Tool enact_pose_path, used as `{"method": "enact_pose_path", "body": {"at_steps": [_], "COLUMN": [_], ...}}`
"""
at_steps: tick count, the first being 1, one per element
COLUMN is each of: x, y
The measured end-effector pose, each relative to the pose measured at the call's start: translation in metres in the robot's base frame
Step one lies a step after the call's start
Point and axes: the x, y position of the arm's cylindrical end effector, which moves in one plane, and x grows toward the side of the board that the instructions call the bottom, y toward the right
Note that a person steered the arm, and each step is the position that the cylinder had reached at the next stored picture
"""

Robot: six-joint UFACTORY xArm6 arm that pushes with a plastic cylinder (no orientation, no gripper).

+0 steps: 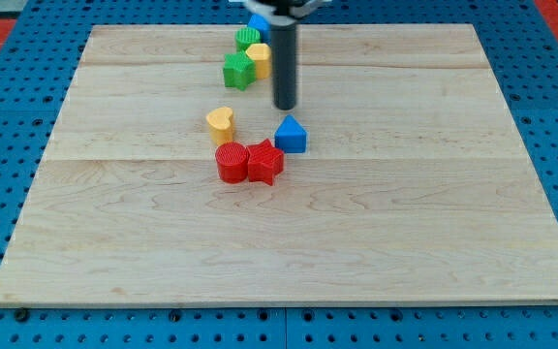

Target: Push the blue triangle towards the group of blocks

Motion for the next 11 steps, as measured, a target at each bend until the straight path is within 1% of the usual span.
{"method": "enact_pose_path", "body": {"at_steps": [1, 2, 3, 5, 6, 7, 8, 9, 10, 11], "x": [0.082, 0.148, 0.126, 0.052, 0.057, 0.108, 0.095, 0.054, -0.001, -0.027], "y": [0.065, 0.052, 0.027, 0.013, 0.017, 0.035, -0.016, -0.032, -0.055, -0.068]}}
